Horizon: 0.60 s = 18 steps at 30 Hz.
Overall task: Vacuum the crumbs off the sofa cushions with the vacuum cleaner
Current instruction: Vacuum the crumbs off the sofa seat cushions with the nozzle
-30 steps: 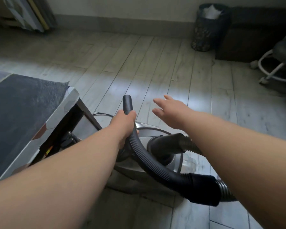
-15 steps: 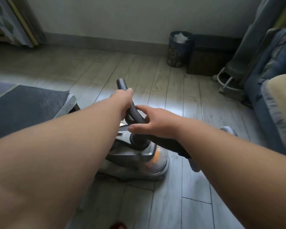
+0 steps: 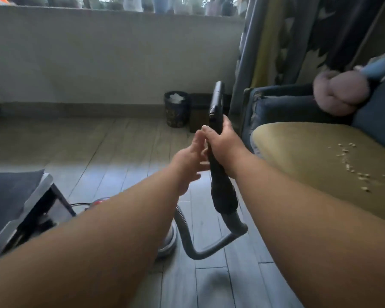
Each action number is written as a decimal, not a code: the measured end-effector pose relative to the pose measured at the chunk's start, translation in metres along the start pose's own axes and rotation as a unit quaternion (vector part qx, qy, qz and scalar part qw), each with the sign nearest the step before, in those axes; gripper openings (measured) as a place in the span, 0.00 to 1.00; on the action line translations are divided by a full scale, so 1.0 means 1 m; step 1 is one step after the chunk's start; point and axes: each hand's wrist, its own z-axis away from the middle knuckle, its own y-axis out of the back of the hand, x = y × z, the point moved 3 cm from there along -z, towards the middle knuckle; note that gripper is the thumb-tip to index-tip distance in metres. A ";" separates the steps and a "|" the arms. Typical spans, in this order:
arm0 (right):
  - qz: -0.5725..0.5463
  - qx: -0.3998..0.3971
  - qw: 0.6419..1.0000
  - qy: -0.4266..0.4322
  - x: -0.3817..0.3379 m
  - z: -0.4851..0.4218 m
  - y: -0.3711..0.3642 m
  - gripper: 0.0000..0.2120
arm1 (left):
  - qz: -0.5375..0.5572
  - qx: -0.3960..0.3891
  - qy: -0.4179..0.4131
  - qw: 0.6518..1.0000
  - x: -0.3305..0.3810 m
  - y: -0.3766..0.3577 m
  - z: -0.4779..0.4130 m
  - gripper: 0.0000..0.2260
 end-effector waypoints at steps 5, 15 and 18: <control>-0.076 0.145 0.986 -0.039 0.037 0.023 0.111 0.24 | -0.092 -0.105 0.007 0.990 -0.009 -0.121 0.020 0.37; -0.323 0.364 0.855 -0.181 0.123 0.108 0.305 0.20 | -0.263 -0.275 -0.032 0.924 -0.053 -0.296 0.039 0.20; -0.365 0.389 0.817 -0.218 0.136 0.125 0.327 0.18 | -0.317 -0.298 -0.053 0.899 -0.061 -0.317 0.032 0.18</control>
